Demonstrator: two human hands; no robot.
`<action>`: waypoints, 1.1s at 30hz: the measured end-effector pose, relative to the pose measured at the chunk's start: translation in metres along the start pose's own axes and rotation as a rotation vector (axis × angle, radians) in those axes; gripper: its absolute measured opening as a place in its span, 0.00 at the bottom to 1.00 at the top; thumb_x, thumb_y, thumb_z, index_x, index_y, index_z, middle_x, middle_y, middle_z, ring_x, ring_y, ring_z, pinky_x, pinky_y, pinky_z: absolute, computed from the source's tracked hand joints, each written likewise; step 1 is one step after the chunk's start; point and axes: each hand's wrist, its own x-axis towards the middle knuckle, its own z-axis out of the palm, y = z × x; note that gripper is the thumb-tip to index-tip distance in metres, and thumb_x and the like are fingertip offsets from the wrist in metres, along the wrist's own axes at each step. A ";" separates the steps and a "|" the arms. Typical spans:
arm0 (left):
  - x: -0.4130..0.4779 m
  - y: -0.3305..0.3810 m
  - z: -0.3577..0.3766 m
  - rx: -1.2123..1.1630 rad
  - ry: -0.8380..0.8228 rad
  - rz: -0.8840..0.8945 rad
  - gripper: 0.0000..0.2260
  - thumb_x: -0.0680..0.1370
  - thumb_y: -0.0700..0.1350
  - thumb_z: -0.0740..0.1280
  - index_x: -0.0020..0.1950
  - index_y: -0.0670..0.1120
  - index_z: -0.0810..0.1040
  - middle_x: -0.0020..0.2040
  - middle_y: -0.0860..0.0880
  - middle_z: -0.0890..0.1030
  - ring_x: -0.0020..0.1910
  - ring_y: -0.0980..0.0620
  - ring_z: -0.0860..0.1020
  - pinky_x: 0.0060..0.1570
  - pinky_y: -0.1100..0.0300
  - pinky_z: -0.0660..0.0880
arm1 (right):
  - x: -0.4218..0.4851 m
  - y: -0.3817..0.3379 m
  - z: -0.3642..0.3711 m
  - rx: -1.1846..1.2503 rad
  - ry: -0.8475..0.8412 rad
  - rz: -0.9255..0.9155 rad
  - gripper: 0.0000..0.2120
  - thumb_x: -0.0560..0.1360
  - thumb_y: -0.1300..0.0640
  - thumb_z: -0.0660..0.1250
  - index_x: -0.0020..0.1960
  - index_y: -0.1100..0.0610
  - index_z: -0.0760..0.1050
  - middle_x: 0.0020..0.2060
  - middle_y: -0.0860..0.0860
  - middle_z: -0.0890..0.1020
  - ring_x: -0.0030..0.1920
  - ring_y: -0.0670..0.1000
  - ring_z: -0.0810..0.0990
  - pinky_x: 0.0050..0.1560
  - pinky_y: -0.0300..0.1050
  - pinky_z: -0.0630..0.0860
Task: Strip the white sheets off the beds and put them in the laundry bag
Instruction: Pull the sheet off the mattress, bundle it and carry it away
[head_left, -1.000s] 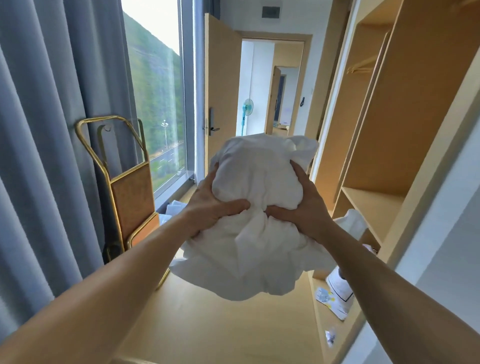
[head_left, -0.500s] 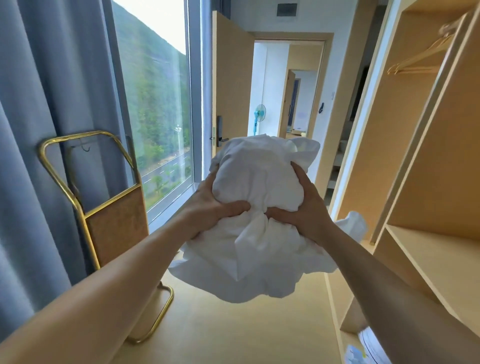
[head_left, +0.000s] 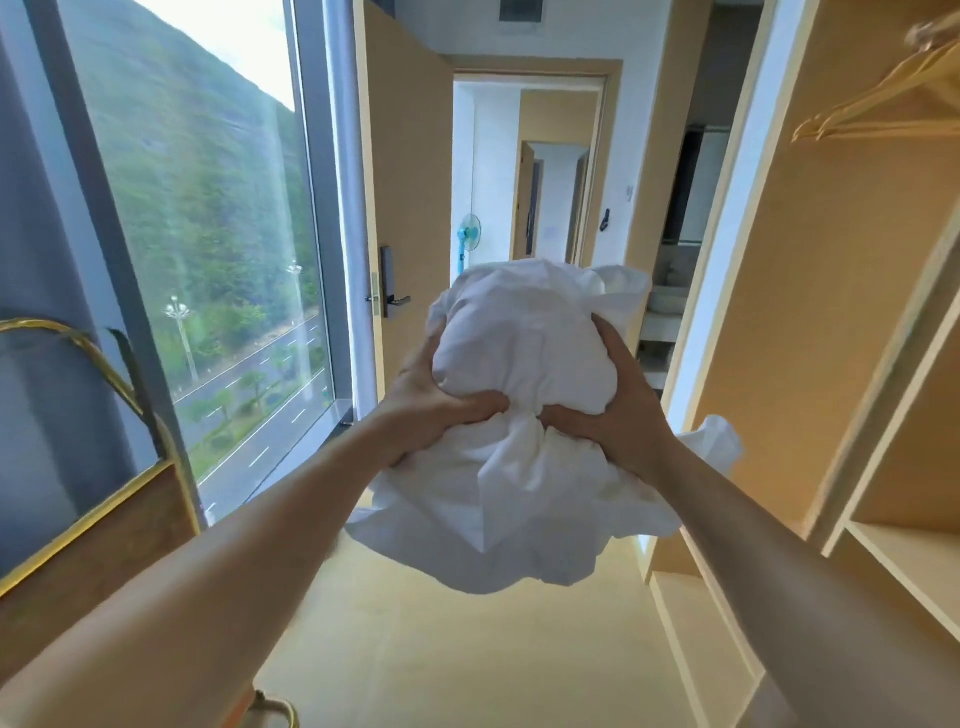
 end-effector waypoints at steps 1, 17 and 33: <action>0.019 -0.011 0.006 -0.003 -0.010 0.010 0.50 0.56 0.60 0.81 0.74 0.69 0.61 0.70 0.56 0.72 0.67 0.52 0.72 0.66 0.49 0.73 | 0.012 0.013 0.002 0.004 0.006 0.012 0.60 0.52 0.23 0.74 0.77 0.36 0.53 0.73 0.40 0.67 0.72 0.48 0.68 0.71 0.58 0.68; 0.338 -0.150 0.100 0.027 0.024 -0.020 0.49 0.56 0.63 0.81 0.72 0.72 0.60 0.68 0.55 0.74 0.67 0.53 0.73 0.68 0.48 0.71 | 0.290 0.240 0.012 0.080 -0.037 0.030 0.60 0.48 0.28 0.79 0.75 0.31 0.55 0.71 0.44 0.69 0.71 0.51 0.69 0.69 0.61 0.69; 0.671 -0.324 0.123 -0.025 -0.068 0.038 0.56 0.52 0.69 0.81 0.76 0.65 0.59 0.71 0.58 0.71 0.70 0.55 0.71 0.70 0.49 0.69 | 0.568 0.436 0.093 0.074 0.040 0.045 0.60 0.48 0.27 0.79 0.75 0.31 0.56 0.73 0.39 0.66 0.72 0.47 0.68 0.71 0.58 0.69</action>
